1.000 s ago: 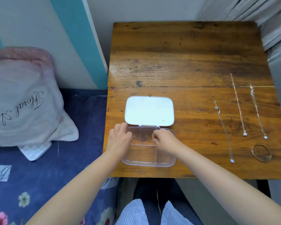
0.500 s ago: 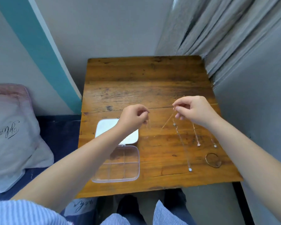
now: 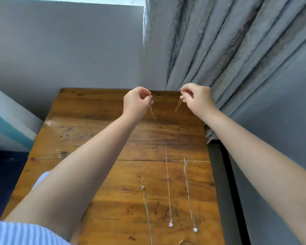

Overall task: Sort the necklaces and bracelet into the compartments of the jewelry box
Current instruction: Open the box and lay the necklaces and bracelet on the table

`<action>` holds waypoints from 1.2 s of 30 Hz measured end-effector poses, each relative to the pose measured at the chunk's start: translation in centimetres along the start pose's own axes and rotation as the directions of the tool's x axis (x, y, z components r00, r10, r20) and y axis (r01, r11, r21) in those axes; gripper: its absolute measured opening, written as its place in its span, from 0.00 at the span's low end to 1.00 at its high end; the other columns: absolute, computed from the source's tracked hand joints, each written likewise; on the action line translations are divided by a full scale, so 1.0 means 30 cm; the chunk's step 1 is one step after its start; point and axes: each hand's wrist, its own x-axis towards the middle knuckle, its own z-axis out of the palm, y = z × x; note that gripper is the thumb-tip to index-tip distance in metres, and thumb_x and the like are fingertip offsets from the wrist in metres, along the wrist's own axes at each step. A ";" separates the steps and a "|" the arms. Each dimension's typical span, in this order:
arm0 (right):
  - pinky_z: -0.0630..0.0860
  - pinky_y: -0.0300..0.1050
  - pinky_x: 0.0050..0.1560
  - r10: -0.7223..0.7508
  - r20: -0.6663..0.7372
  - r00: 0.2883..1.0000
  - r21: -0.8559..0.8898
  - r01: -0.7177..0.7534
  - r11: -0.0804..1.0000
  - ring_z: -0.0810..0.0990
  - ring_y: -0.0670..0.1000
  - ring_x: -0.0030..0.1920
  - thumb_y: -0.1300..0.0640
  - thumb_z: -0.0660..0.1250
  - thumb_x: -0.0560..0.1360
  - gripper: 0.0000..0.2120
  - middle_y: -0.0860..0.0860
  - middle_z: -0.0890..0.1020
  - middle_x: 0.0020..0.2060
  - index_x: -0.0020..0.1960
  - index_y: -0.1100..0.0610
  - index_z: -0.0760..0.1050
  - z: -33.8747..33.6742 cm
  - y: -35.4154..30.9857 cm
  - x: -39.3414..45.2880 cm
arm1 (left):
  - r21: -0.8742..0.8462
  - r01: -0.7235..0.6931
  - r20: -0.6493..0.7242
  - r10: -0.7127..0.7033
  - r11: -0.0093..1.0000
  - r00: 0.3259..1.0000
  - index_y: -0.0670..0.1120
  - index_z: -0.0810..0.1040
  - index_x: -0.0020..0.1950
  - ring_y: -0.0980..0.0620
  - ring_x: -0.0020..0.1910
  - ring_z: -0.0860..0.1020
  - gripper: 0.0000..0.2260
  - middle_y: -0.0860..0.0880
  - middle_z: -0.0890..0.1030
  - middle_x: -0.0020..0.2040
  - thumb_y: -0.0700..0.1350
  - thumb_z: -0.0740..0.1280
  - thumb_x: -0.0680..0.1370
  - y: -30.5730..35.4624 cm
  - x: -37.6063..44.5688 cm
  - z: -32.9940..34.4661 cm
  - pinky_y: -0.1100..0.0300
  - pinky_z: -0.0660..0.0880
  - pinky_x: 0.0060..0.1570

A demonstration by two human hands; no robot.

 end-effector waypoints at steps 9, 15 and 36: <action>0.77 0.57 0.44 0.098 0.208 0.973 -0.230 -0.048 0.972 0.80 0.65 0.46 0.66 0.57 0.77 0.10 0.66 0.82 0.45 0.55 0.65 0.75 0.256 0.390 -0.169 | 0.578 -0.174 0.274 0.011 0.797 0.962 0.38 0.80 0.49 0.40 0.50 0.78 0.11 0.38 0.82 0.50 0.33 0.59 0.75 -0.320 -0.029 0.256 0.53 0.75 0.47; 0.81 0.56 0.39 -0.099 0.150 0.984 -0.207 0.130 0.970 0.82 0.65 0.41 0.76 0.68 0.65 0.07 0.66 0.84 0.38 0.41 0.70 0.81 0.323 0.455 -0.365 | 0.538 -0.242 0.408 0.001 0.808 0.913 0.37 0.82 0.47 0.40 0.49 0.77 0.07 0.36 0.77 0.51 0.36 0.64 0.75 -0.473 -0.185 0.293 0.51 0.76 0.47; 0.77 0.56 0.51 -0.037 0.146 0.989 -0.165 0.062 0.984 0.79 0.67 0.49 0.75 0.65 0.68 0.12 0.67 0.81 0.47 0.50 0.70 0.78 0.299 0.444 -0.479 | 0.525 -0.398 0.414 0.183 0.752 0.892 0.35 0.82 0.45 0.37 0.49 0.78 0.06 0.36 0.82 0.47 0.30 0.65 0.72 -0.508 -0.367 0.218 0.48 0.77 0.41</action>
